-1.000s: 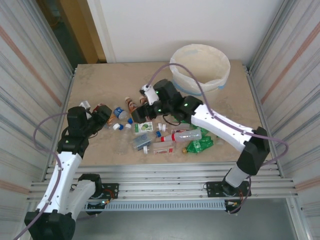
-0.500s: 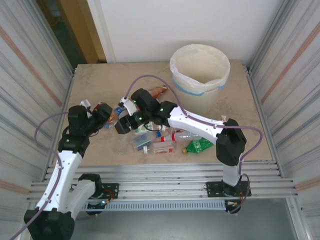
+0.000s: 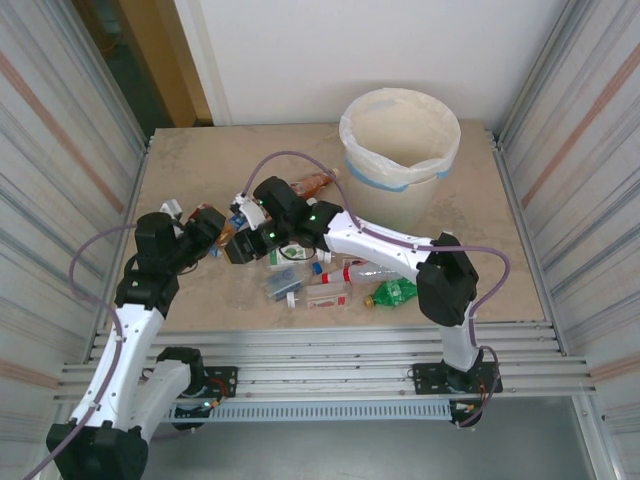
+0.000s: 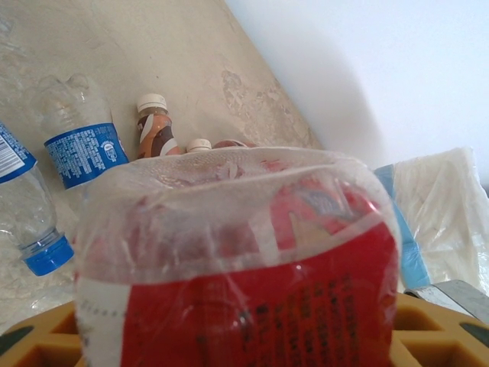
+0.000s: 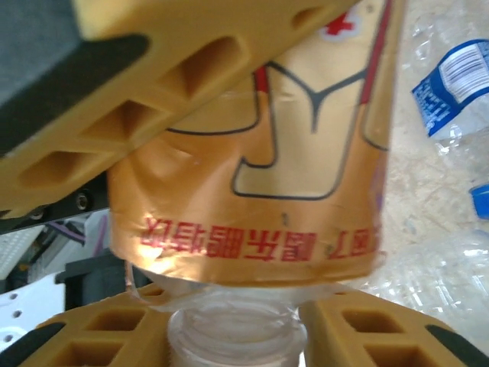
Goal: Put the plastic bottles in the bin
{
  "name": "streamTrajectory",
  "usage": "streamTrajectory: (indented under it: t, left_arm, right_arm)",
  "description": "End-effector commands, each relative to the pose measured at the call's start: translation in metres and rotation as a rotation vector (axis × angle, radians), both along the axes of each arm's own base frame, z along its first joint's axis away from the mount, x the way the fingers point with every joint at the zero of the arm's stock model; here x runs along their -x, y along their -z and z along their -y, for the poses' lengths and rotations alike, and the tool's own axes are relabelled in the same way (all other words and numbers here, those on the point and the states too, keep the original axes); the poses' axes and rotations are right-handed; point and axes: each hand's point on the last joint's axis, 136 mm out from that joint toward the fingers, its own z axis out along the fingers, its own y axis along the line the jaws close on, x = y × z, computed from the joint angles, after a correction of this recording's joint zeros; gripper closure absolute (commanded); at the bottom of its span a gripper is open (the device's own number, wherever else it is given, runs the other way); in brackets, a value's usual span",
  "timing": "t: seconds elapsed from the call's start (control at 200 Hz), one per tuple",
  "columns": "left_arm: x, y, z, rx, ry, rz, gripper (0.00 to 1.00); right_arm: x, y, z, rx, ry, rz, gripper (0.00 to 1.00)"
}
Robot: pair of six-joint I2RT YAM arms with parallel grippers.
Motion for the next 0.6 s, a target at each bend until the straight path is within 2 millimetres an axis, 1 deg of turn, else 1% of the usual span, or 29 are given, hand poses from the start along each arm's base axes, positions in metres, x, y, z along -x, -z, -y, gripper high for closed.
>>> streamTrajectory:
  t: [0.0,0.07,0.13,0.17,0.22,0.311,0.406,0.461,0.501,0.596]
  left_arm:
    - [-0.002,-0.008,0.003,0.013,0.009,0.036,0.48]
    - [-0.003,-0.005,0.005,0.011,0.016,0.028,0.46]
    - [-0.003,-0.004,0.005,0.008,0.022,0.030,0.37]
    - [-0.003,-0.004,0.005,0.005,0.025,0.032,0.31]
    - [-0.002,-0.006,0.006,-0.002,0.029,0.041,0.21]
    - [0.000,-0.017,0.007,-0.021,0.048,0.089,0.02]
    - [0.004,-0.030,0.007,-0.065,0.072,0.158,0.01]
    - [0.008,-0.036,0.007,-0.091,0.085,0.191,0.01]
    - [0.011,-0.041,0.007,-0.109,0.094,0.216,0.01]
    - [0.018,-0.050,0.007,-0.145,0.108,0.274,0.01]
  right_arm:
    - [-0.005,-0.007,-0.005,-0.027,0.005,-0.008,0.70]
    - [-0.005,-0.006,-0.004,-0.024,0.011,-0.010,0.80]
    - [-0.006,-0.006,-0.003,-0.021,0.018,-0.006,0.86]
    - [-0.006,-0.007,-0.002,-0.019,0.021,-0.004,0.89]
    - [-0.007,-0.007,0.000,-0.013,0.029,0.000,0.92]
    - [-0.011,-0.007,0.007,-0.001,0.053,0.015,0.95]
    - [-0.020,-0.008,0.017,0.011,0.092,0.026,0.97]
    - [-0.026,-0.013,0.024,0.013,0.116,0.039,0.98]
    - [-0.032,-0.012,0.031,0.031,0.139,0.043,0.98]
    - [-0.045,-0.018,0.047,0.068,0.183,0.071,1.00]
